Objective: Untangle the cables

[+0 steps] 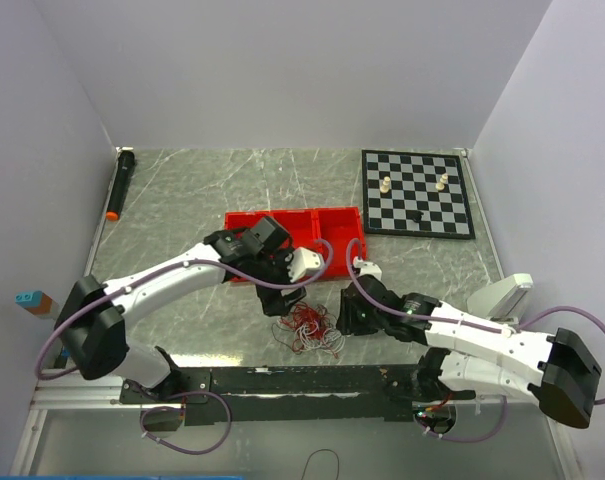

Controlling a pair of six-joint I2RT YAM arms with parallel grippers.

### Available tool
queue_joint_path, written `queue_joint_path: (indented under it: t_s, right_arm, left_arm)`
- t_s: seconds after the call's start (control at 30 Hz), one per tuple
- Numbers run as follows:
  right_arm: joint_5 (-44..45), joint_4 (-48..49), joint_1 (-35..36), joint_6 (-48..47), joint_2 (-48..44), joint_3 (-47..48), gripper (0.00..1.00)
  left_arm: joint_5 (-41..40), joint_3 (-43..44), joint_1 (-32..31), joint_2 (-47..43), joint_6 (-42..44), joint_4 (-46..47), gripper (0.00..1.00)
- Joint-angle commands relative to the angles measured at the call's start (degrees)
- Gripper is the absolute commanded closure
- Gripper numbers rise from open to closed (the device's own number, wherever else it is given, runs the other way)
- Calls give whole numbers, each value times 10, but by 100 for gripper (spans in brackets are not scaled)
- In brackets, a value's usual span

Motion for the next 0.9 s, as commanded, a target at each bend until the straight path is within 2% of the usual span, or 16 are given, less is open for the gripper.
queue_joint_path:
  t_s: [0.0, 0.07, 0.37, 0.47, 0.5, 0.57, 0.7, 0.8, 0.87]
  right_arm:
    - [-38, 49, -26, 8, 10, -20, 54]
    - [-45, 64, -31, -6, 28, -15, 54]
    - [-61, 126, -48, -49, 95, -7, 57]
    - [-67, 138, -50, -48, 98, -13, 59]
    - [-69, 140, -50, -46, 96, -17, 60]
    - [-69, 139, -50, -42, 88, -22, 61]
    - [-59, 130, -52, -36, 60, -36, 63]
    - [-55, 137, -52, -37, 54, -42, 68]
    - [-54, 140, -53, -39, 61, -42, 73]
  left_arm:
    - [5, -17, -24, 26, 16, 47, 21]
    - [-2, -27, -31, 36, 19, 60, 26]
    - [-4, -57, -34, 50, 8, 100, 25]
    - [-3, -59, -35, 63, 2, 117, 28]
    - [-2, -59, -35, 68, 0, 125, 31]
    - [1, -58, -36, 80, 1, 136, 42]
    - [9, -46, -36, 109, 12, 112, 72]
    - [19, -50, -36, 109, 13, 98, 80]
    - [12, -57, -36, 99, 11, 102, 89]
